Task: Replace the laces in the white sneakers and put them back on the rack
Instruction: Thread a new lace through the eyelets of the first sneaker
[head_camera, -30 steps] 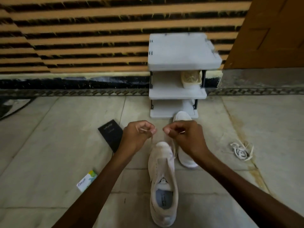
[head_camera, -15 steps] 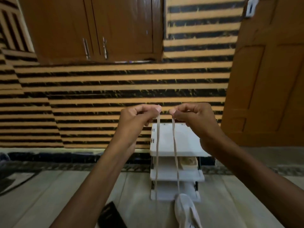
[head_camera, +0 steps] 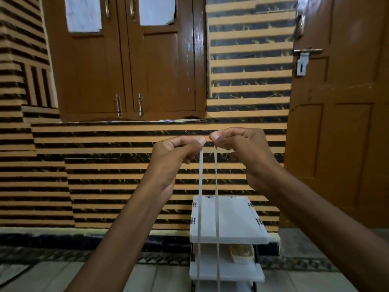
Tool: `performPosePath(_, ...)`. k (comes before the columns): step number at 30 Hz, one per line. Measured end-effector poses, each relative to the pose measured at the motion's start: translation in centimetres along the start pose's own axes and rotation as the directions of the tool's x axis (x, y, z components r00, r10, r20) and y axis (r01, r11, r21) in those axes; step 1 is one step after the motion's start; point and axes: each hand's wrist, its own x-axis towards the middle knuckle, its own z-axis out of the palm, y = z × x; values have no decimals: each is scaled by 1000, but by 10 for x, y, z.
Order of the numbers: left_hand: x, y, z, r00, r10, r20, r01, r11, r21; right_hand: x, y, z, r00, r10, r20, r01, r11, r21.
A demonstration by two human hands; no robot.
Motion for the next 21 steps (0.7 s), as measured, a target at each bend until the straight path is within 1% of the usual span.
performPosePath(5, 0, 2, -2, 1000, 9, -3, -9, 1000, 1, -2, -1, 3, 1000, 17, -26, -17, 1000, 13)
performPosePath(12, 2, 1, -6, 1000, 26, 8, -25, 999, -43, -5, 1, 5, 1000, 19, -5, -19, 999, 39)
performPosePath(15, 0, -10, -9, 998, 36, 44, -33, 998, -53, -11, 9, 2, 999, 10, 38, -11, 999, 32)
performPosePath(17, -10, -25, -11, 994, 3, 107, 8, 995, -100, -21, 23, -3, 997, 10, 81, -11, 1000, 13)
performPosePath(19, -27, -47, -14, 984, -28, 174, 51, 991, -125, -37, 46, -7, 992, 55, 116, -57, 998, 13)
performPosePath(20, -41, -64, -18, 982, -52, 183, 66, 995, -72, -52, 66, -7, 983, 114, 140, -115, 993, -2)
performPosePath(21, -52, -81, -21, 983, -53, 174, 51, 999, 17, -65, 84, -7, 971, 175, 163, -174, 985, -20)
